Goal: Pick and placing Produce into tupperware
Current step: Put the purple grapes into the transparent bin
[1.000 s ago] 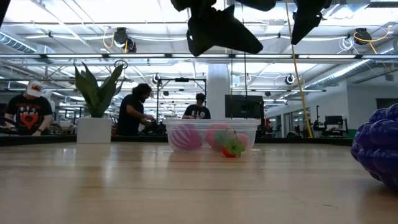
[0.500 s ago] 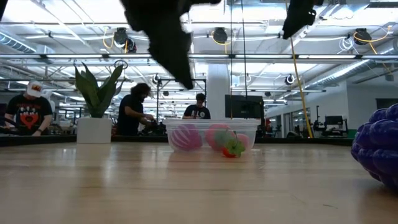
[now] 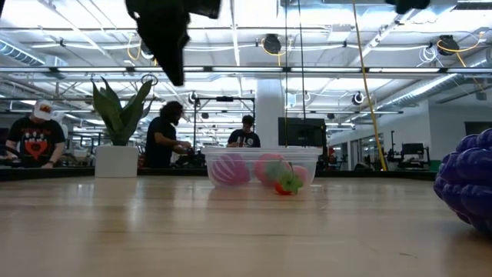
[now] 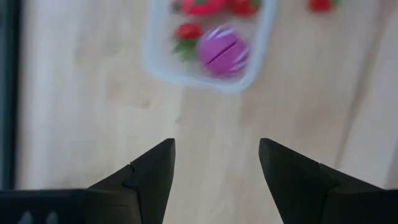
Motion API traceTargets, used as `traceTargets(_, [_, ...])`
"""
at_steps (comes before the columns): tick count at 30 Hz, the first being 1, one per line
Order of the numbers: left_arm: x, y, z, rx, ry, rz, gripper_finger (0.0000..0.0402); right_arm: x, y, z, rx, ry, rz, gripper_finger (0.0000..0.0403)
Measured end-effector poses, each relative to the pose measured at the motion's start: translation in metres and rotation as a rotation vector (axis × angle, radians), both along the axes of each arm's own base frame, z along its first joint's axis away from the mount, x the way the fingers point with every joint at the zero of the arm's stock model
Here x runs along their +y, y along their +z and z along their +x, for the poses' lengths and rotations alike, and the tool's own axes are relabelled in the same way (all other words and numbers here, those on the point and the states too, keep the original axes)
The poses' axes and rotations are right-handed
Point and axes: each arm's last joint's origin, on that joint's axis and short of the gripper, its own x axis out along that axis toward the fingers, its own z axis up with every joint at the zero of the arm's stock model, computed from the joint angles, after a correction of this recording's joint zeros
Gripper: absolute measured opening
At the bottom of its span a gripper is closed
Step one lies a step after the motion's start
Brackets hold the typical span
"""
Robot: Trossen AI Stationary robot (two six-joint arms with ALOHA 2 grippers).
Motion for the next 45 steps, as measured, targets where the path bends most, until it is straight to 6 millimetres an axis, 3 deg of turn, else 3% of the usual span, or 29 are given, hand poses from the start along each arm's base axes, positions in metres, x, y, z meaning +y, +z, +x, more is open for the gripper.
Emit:
traceTargets(7, [0.024,0.027,-0.026,0.008,0.068,0.062,0.0239,0.052,-0.039,0.019,0.09,-0.043,0.051,0.0169])
traceTargets(12, [0.044,0.044,-0.048,0.009,0.117,0.087,0.0239,0.071,-0.055,0.035,0.088,-0.11,0.164,0.0169])
traceTargets(24, [0.088,0.082,-0.085,-0.133,0.247,0.18,0.0239,0.068,-0.059,0.049,0.078,-0.321,0.293,0.0169])
traceTargets(33, [0.106,0.084,-0.084,-0.15,0.268,0.217,0.0239,0.061,-0.061,0.048,0.242,-0.684,0.488,0.0169])
traceTargets(45, [0.113,0.085,-0.084,-0.135,0.245,0.242,0.0239,0.09,-0.08,0.054,0.289,-0.897,0.621,0.0169])
